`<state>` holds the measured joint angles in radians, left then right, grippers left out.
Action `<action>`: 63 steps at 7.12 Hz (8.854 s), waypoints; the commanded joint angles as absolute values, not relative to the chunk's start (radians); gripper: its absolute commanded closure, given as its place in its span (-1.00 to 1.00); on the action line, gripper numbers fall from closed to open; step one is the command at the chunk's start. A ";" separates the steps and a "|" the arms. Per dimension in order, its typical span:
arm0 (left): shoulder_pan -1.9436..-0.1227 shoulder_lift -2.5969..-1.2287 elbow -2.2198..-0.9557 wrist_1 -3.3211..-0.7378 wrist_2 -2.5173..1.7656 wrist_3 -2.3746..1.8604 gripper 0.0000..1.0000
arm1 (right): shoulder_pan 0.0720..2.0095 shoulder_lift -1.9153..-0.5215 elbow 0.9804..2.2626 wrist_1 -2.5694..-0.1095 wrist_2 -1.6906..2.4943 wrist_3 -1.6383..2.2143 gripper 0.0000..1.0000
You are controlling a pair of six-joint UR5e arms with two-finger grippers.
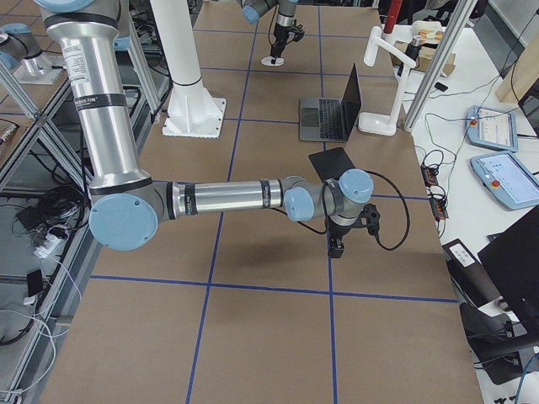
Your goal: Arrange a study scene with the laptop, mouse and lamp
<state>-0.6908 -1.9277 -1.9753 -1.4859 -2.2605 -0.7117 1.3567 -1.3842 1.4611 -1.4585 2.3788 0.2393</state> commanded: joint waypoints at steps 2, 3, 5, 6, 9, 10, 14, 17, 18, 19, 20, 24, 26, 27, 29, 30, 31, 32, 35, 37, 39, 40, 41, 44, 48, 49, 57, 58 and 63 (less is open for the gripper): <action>-0.632 -2.372 -1.637 -1.437 -2.221 -0.983 0.48 | 1.345 -1.382 1.453 -1.457 2.379 0.239 -0.96; -0.611 -2.493 -1.508 -1.443 -2.220 -1.043 0.48 | 1.344 -1.381 1.445 -1.456 2.379 0.239 -0.97; -0.577 -2.746 -1.154 -1.571 -2.148 -1.173 0.48 | 1.339 -1.362 1.436 -1.457 2.379 0.241 -0.96; -0.565 -2.826 -0.994 -1.673 -2.107 -1.205 0.48 | 1.339 -1.355 1.428 -1.457 2.382 0.242 -0.97; -0.545 -2.966 -0.680 -1.966 -1.903 -1.256 0.48 | 1.339 -1.345 1.431 -1.457 2.390 0.261 -0.97; -0.537 -2.994 -0.626 -2.005 -1.876 -1.268 0.49 | 1.338 -1.345 1.431 -1.457 2.390 0.261 -0.97; -0.529 -3.072 -0.488 -2.129 -1.741 -1.301 0.49 | 1.338 -1.345 1.440 -1.456 2.396 0.274 -0.97; -0.505 -3.093 -0.419 -2.230 -1.626 -1.330 0.48 | 1.328 -1.328 1.430 -1.456 2.396 0.284 -0.97; -0.502 -3.093 -0.416 -2.250 -1.609 -1.338 0.46 | 1.328 -1.327 1.430 -1.456 2.396 0.284 -0.97; -0.502 -3.093 -0.416 -2.253 -1.603 -1.339 0.33 | 1.328 -1.325 1.430 -1.457 2.396 0.284 -0.96; -0.500 -3.093 -0.414 -2.261 -1.598 -1.339 0.24 | 1.328 -1.325 1.430 -1.457 2.396 0.282 -0.97; -0.495 -3.093 -0.396 -2.298 -1.583 -1.348 -1.00 | 1.328 -1.325 1.428 -1.460 2.395 0.281 -0.97; -0.495 -3.106 -0.396 -2.306 -1.583 -1.367 -1.00 | 1.328 -1.325 1.431 -1.463 2.396 0.282 -0.97; -0.495 -3.129 -0.400 -2.304 -1.595 -1.390 -1.00 | 1.328 -1.324 1.433 -1.463 2.396 0.282 -0.97; -0.514 -3.128 -0.484 -2.210 -1.667 -1.396 -1.00 | 1.328 -1.316 1.431 -1.462 2.395 0.282 -0.97; -0.555 -3.097 -0.611 -2.094 -1.757 -1.388 -1.00 | 1.328 -1.312 1.430 -1.463 2.393 0.282 -0.97; -0.584 -2.965 -0.811 -2.024 -1.834 -1.347 -1.00 | 1.328 -1.309 1.430 -1.462 2.393 0.281 -0.97; -0.616 -2.848 -0.956 -1.979 -1.879 -1.279 -1.00 | 1.328 -1.308 1.430 -1.457 2.393 0.281 -0.97; -0.782 -2.514 -1.232 -1.963 -2.078 -1.044 -1.00 | 1.328 -1.305 1.425 -1.451 2.385 0.281 -0.97; -0.929 -2.253 -1.385 -1.965 -2.195 -0.810 -1.00 | 1.328 -1.301 1.427 -1.448 2.385 0.281 -0.97; -1.129 -2.035 -1.454 -1.956 -2.358 -0.523 -0.99 | 1.328 -1.285 1.431 -1.448 2.384 0.284 -0.97; -1.213 -1.931 -1.492 -1.954 -2.391 -0.427 -0.99 | 1.328 -1.287 1.434 -1.448 2.384 0.291 -0.97; -1.270 -1.805 -1.546 -1.953 -2.391 -0.322 -0.99 | 1.330 -1.289 1.439 -1.448 2.384 0.291 -0.97; -1.364 -1.712 -1.546 -1.858 -2.366 -0.139 -0.99 | 1.331 -1.351 1.526 -1.447 2.346 0.311 -0.97; -1.454 -1.709 -1.555 -1.640 -2.341 0.028 -0.99 | 1.341 -1.483 1.663 -1.447 2.341 0.310 -0.98; -1.453 -1.706 -1.555 -1.641 -2.342 0.020 -0.99 | 1.344 -1.500 1.686 -1.447 2.342 0.304 -0.98; -1.453 -1.592 -1.655 -1.651 -2.393 -0.121 -1.00 | 1.381 -1.539 1.704 -1.453 2.344 0.259 -0.98; -1.454 -1.591 -1.661 -1.652 -2.396 -0.120 -1.00 | 1.393 -1.534 1.701 -1.474 2.350 0.261 -0.98; -1.457 -1.416 -1.894 -1.654 -2.405 -0.121 -1.00 | 1.401 -1.566 1.718 -1.448 2.315 0.272 -0.98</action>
<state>-1.4564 -1.4777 -1.8230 -1.6504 -2.4090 -0.1201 1.4013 -1.5623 1.7185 -1.4486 2.3200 0.2698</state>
